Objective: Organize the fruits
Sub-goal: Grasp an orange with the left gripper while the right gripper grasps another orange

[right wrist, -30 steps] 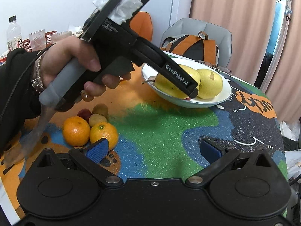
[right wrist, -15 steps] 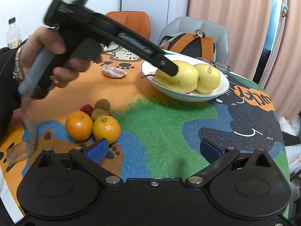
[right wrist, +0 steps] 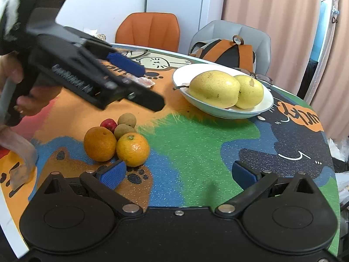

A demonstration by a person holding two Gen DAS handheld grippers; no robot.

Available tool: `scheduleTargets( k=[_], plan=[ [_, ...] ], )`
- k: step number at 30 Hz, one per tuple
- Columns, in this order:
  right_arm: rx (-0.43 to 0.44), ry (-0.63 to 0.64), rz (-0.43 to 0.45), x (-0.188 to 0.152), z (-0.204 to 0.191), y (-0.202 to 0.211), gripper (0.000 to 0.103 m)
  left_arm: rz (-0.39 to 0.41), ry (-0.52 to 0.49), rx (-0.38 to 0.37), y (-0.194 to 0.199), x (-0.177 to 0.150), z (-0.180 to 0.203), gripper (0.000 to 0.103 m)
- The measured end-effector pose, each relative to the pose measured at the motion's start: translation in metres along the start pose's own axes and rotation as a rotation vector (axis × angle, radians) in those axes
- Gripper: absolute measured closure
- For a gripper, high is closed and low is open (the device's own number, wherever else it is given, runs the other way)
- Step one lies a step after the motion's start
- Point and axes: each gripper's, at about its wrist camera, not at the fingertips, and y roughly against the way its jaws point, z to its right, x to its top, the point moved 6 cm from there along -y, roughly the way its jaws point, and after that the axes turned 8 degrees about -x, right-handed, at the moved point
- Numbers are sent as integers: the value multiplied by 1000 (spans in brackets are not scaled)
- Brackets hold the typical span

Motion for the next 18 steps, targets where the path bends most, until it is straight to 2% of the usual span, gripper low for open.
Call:
scheduleTargets(
  k=[10,13,18],
  plan=[
    [16,15,-1,-2,-7,0,0,-40,-80,-40,22,-39,8,21],
    [17,14,-5,-3,-7,0,0,-52,-94,-79,29,-51,10,21],
    [21,13,-11,-4,-8,-1,0,-36,-106,-98,34,-63,15,21]
  ],
)
